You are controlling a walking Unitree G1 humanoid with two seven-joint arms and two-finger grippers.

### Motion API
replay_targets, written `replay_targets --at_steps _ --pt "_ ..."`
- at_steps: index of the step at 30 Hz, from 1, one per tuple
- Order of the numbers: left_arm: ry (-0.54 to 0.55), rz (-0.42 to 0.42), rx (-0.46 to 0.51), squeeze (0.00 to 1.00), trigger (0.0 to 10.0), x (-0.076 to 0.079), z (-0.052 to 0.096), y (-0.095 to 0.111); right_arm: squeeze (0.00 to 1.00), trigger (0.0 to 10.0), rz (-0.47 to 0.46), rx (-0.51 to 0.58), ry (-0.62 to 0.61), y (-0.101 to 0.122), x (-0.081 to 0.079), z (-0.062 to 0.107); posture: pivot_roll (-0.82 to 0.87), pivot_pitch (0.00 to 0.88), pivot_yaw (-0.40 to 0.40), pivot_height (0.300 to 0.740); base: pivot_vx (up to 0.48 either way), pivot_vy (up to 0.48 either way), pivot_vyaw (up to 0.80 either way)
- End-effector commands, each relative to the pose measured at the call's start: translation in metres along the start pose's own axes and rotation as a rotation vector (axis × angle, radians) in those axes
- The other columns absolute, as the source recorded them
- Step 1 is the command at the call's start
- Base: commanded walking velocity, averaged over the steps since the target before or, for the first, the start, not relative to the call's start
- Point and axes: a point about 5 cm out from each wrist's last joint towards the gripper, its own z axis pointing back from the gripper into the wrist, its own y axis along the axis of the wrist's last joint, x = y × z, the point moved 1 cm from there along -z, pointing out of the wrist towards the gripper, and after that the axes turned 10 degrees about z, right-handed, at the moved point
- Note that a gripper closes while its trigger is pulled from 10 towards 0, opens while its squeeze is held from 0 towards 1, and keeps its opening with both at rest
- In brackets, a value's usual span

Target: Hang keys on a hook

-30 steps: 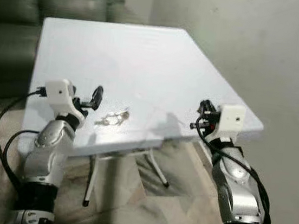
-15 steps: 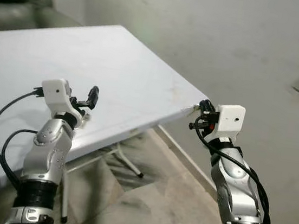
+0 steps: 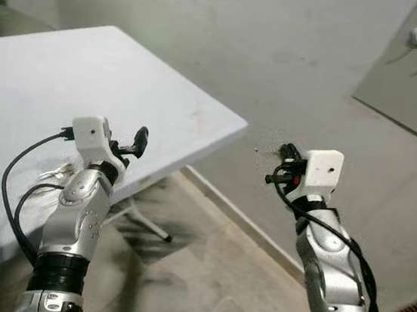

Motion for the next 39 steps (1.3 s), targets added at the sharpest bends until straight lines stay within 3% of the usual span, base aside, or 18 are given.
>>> replay_targets --at_steps 1,34,39 --pt "-0.006 -0.011 0.006 0.00 10.0 0.0028 -0.0005 0.0029 0.00 10.0 0.009 0.017 -0.009 0.0057 0.0045 -0.0007 -0.04 0.000 -0.086 0.740 0.000 0.000 -0.76" --pt "-0.041 -0.063 0.003 0.00 10.0 0.0112 0.0026 -0.0007 0.00 10.0 0.021 0.011 -0.013 0.0060 0.0058 0.0039 -0.04 0.000 -0.086 0.740 0.000 0.000 -0.75" --pt "-0.038 -0.047 -0.008 0.00 10.0 0.0113 0.0039 -0.0022 0.00 10.0 -0.010 -0.029 -0.057 0.0016 0.0089 0.0026 -0.04 0.000 -0.089 0.740 0.000 0.000 0.00"
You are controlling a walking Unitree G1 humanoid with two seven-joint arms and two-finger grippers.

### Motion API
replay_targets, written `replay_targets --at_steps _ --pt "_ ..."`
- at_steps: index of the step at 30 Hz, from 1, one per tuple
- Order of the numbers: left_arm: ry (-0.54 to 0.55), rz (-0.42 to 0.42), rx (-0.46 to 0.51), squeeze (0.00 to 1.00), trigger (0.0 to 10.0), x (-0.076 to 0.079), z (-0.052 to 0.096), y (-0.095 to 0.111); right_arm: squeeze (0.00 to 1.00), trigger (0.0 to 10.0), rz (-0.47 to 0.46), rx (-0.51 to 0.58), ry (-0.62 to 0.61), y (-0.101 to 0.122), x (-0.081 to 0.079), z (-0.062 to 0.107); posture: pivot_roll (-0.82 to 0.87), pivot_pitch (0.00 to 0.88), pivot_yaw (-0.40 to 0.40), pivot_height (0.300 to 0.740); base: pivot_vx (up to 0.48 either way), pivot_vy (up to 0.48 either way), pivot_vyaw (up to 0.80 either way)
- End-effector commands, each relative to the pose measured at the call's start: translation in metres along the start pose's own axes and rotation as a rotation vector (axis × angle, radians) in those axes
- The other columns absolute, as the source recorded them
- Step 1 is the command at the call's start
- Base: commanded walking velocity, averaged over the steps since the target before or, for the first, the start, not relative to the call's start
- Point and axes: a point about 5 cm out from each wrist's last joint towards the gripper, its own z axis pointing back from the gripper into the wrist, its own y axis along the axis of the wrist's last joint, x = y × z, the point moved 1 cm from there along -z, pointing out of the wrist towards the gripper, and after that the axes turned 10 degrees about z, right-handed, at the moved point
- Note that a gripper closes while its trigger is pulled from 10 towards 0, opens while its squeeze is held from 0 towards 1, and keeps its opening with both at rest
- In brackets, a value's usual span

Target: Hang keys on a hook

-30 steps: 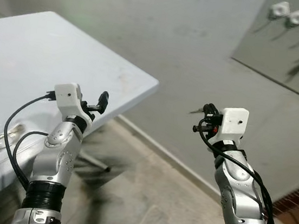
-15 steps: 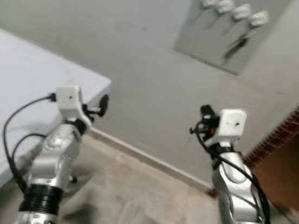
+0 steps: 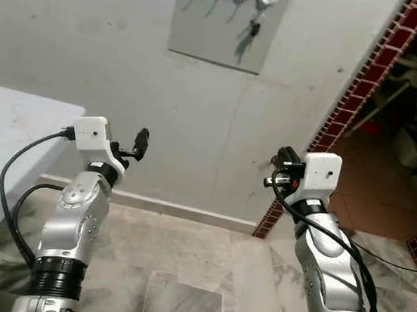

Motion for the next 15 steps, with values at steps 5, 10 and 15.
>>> replay_targets --at_steps 5,10,15 --pt "0.005 -0.003 -0.007 0.00 10.0 0.000 0.004 0.000 0.00 10.0 -0.023 -0.034 -0.035 -0.002 0.004 -0.001 -0.04 0.000 -0.092 0.740 0.000 0.000 0.00" --pt "0.005 -0.002 -0.026 0.00 10.0 0.000 0.008 -0.006 0.00 10.0 -0.011 -0.073 -0.046 -0.008 0.006 0.001 -0.04 0.000 -0.094 0.740 0.000 0.000 0.00" --pt "0.006 -0.005 -0.026 0.00 10.0 0.000 0.009 -0.005 0.00 10.0 -0.001 -0.060 -0.017 -0.009 0.005 0.003 -0.03 0.000 -0.088 0.740 0.000 0.000 0.00"
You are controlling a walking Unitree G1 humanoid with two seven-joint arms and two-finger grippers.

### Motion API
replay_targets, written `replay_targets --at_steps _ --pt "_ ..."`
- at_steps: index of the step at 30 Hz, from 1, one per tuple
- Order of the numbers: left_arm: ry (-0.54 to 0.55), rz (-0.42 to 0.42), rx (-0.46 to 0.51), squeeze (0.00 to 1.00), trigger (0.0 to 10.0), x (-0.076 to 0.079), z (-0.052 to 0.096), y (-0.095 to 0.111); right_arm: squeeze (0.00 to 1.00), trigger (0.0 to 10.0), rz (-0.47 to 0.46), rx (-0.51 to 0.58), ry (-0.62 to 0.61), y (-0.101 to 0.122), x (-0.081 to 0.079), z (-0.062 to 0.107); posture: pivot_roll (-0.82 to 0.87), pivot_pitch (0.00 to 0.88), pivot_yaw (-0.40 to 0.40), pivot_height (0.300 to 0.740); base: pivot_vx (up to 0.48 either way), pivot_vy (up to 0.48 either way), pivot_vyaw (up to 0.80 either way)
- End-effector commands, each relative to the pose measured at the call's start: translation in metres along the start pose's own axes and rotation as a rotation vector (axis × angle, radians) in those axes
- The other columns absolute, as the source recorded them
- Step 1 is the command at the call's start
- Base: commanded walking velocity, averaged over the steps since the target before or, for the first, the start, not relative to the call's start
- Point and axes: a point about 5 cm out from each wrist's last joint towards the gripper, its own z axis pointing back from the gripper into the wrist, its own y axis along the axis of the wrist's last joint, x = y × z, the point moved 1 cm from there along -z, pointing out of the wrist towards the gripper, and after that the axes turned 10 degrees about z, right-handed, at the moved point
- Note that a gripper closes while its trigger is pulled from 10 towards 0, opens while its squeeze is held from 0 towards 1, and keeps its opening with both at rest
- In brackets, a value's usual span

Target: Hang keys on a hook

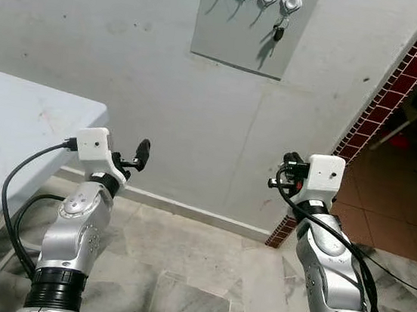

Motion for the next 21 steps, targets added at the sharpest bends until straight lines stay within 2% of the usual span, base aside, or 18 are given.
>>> replay_targets --at_steps 1,3,16,21 --pt "-0.018 -0.008 0.001 0.00 10.0 0.0064 0.0000 0.0016 0.00 10.0 0.012 0.002 -0.012 -0.0006 0.0039 0.0017 -0.03 0.000 -0.084 0.740 0.000 0.000 0.00" --pt "-0.014 -0.019 -0.001 0.00 10.0 0.0058 0.0000 0.0017 0.00 10.0 -0.025 -0.011 0.000 -0.0022 0.0017 0.0012 -0.03 0.000 -0.077 0.740 0.000 0.000 0.00" --pt "-0.037 -0.038 -0.004 0.00 10.0 0.0105 -0.0035 0.0100 0.00 10.0 -0.090 -0.038 -0.035 -0.0070 -0.0019 0.0051 -0.03 0.000 -0.005 0.740 0.000 0.000 0.00" --pt "-0.064 -0.041 -0.017 0.00 10.0 0.0139 -0.0032 0.0095 0.00 10.0 -0.062 -0.007 -0.045 -0.0043 -0.0027 0.0077 -0.04 0.000 0.012 0.740 0.000 0.000 0.00"
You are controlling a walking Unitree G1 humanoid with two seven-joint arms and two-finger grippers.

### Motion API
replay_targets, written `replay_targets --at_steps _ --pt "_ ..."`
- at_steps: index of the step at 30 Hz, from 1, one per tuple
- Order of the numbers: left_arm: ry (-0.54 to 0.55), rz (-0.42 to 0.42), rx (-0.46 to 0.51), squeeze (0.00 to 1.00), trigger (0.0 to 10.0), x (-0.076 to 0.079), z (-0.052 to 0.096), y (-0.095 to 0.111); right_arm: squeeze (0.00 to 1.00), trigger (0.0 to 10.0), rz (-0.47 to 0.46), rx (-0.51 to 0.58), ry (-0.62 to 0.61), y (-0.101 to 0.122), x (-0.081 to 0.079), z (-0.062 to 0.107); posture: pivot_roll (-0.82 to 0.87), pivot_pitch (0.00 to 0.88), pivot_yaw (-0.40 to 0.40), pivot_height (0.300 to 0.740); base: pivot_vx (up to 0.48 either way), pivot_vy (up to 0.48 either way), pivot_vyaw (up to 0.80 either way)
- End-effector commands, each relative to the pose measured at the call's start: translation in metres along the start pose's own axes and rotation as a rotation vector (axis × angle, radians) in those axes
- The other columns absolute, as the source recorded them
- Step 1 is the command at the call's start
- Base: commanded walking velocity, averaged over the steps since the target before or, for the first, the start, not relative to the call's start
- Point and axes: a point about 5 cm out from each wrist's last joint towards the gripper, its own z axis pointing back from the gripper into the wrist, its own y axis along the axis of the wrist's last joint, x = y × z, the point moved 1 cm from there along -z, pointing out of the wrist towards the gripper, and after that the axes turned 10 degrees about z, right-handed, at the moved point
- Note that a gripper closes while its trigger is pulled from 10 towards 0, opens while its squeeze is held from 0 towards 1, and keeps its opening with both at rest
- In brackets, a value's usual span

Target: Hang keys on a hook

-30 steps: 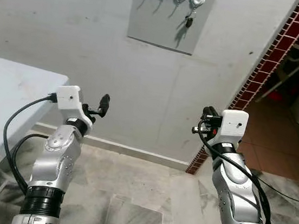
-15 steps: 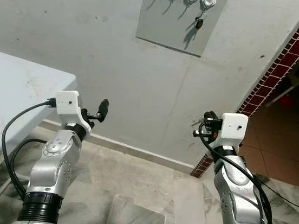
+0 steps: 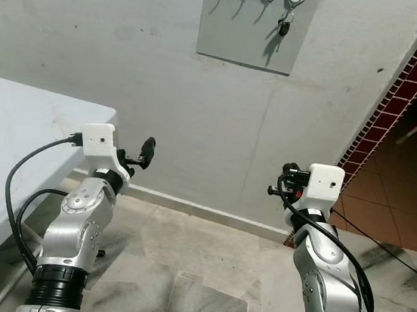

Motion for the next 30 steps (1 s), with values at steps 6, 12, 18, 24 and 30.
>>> replay_targets --at_steps 6,12,18,24,30 --pt "-0.054 -0.005 -0.002 0.00 10.0 0.0076 -0.0008 0.0060 0.00 10.0 0.015 0.048 -0.010 0.0088 0.0010 0.0028 -0.04 0.000 0.015 0.740 0.000 0.000 0.00" --pt "-0.074 -0.004 0.000 0.00 10.0 0.0091 0.0007 0.0068 0.00 10.0 0.014 0.074 -0.010 0.0133 0.0003 0.0037 -0.04 0.000 0.012 0.740 0.000 0.000 0.00" --pt "-0.088 -0.005 0.014 0.00 10.0 0.0102 0.0026 0.0083 0.00 10.0 0.015 0.085 0.004 0.0153 -0.0013 0.0036 -0.03 0.000 0.005 0.740 0.264 0.000 0.00" --pt "-0.089 -0.017 0.014 0.00 10.0 0.0097 0.0038 0.0091 0.00 10.0 0.011 0.090 0.011 0.0164 -0.0036 0.0031 -0.03 0.000 0.005 0.740 0.367 0.000 0.00" --pt "-0.094 -0.024 0.015 0.00 10.0 0.0107 0.0041 0.0095 0.00 10.0 0.008 0.093 0.017 0.0166 -0.0059 0.0030 -0.03 0.000 0.005 0.740 0.480 0.000 0.00"
